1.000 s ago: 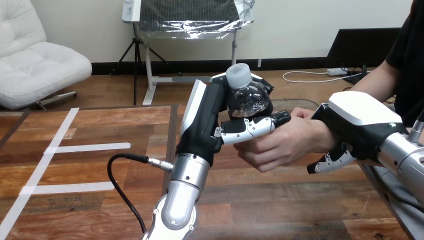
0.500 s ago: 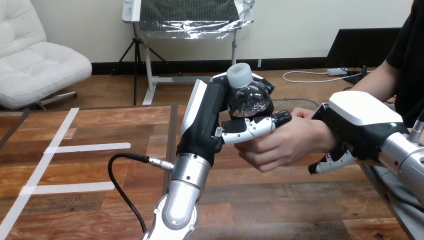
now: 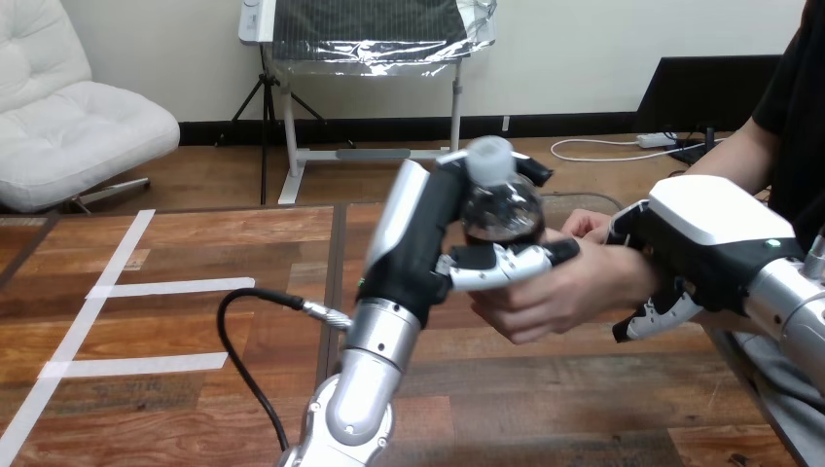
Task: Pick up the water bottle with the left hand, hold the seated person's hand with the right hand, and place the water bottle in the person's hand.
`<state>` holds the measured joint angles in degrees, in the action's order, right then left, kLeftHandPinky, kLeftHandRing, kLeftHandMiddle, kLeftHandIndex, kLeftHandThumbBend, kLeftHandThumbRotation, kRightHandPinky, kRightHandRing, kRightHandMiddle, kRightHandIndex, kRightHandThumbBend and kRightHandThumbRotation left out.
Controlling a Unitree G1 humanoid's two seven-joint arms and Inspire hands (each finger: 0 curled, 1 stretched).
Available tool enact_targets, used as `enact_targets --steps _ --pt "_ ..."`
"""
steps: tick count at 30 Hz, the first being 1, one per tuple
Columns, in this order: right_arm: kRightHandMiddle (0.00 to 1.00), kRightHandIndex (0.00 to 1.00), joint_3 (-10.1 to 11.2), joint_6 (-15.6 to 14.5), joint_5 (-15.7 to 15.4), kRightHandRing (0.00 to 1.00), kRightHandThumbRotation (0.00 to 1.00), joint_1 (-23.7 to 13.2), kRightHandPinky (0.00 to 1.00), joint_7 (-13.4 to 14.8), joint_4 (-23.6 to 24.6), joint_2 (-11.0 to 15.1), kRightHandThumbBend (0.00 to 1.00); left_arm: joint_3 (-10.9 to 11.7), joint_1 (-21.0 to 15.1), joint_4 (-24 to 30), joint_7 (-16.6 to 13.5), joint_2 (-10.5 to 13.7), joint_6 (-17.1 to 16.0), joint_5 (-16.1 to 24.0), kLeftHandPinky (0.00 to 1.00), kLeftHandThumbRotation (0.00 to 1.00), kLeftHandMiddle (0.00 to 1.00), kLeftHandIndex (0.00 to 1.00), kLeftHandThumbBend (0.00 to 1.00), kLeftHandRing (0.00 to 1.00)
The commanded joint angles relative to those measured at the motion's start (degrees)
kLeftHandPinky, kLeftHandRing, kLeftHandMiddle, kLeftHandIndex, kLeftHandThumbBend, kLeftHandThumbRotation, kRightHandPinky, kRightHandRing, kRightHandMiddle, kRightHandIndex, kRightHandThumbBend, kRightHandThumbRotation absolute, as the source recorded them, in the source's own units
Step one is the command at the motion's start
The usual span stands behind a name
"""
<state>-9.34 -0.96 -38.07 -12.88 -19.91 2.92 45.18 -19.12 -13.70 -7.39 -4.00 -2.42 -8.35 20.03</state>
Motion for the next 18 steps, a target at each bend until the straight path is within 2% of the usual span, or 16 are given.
enact_targets --steps 1,8,18 --pt "0.82 0.8 2.66 0.77 0.42 0.77 0.03 -1.31 0.67 2.0 0.79 0.31 0.87 -1.76 -3.24 2.26 0.99 -0.41 1.43 2.42 0.97 0.61 0.99 0.99 0.98 0.98" --pt "0.88 0.85 2.9 1.29 0.45 0.86 0.06 -1.12 0.74 1.87 0.74 0.17 0.86 -1.7 -3.04 2.54 0.48 -0.43 2.1 4.13 1.0 0.72 1.0 1.0 1.0 1.0" --pt "0.91 0.87 3.02 1.75 0.52 0.89 0.07 -1.09 0.78 1.72 0.61 0.06 0.86 -1.62 -3.03 2.51 -0.37 -0.34 2.21 5.16 1.0 0.76 1.0 1.0 1.0 1.0"
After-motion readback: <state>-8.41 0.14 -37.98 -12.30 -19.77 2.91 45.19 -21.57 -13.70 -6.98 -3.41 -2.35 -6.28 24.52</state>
